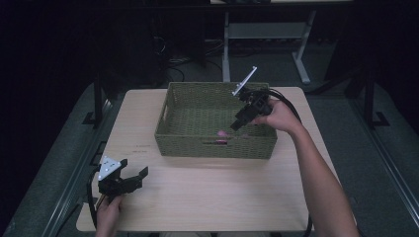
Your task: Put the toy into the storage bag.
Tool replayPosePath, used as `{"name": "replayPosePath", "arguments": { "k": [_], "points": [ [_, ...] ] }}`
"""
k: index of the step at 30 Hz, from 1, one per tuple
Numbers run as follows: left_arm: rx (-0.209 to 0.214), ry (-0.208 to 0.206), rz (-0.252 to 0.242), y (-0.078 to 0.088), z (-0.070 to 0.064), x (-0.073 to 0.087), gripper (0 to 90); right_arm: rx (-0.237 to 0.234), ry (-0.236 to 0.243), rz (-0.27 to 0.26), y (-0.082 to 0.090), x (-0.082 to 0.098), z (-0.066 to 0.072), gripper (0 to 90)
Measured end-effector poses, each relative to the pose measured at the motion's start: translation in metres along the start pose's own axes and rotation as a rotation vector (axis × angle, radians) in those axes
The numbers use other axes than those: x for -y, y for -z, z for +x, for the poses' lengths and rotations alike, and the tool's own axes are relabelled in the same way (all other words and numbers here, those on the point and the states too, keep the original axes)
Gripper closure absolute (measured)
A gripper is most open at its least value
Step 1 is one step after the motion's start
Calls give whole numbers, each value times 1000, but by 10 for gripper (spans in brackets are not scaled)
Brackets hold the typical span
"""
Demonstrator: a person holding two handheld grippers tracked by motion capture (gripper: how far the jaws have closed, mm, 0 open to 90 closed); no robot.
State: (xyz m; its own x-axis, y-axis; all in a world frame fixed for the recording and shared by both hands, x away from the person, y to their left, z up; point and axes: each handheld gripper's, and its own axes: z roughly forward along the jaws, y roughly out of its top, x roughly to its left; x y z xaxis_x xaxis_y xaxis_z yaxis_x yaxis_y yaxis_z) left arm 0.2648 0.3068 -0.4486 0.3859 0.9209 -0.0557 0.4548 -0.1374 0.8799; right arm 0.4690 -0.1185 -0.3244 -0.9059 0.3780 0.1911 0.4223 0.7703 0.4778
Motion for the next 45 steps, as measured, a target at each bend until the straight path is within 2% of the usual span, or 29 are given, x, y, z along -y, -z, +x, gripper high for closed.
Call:
{"name": "replayPosePath", "arguments": {
  "k": [16,30,36,40,45],
  "points": [
    [1,-1,0,0,0,0,138,18,32,-15,17,7,19,357],
    [7,-5,1,-1,-2,0,138,31,44,-54,33,30,34,337],
    [6,-5,1,-1,-1,0,139,29,44,-60,34,41,40,325],
    [7,-5,1,0,-1,1,138,27,53,-83,37,47,49,313],
    [6,-5,0,0,-1,1,138,27,70,-86,36,53,60,308]
  ]
}}
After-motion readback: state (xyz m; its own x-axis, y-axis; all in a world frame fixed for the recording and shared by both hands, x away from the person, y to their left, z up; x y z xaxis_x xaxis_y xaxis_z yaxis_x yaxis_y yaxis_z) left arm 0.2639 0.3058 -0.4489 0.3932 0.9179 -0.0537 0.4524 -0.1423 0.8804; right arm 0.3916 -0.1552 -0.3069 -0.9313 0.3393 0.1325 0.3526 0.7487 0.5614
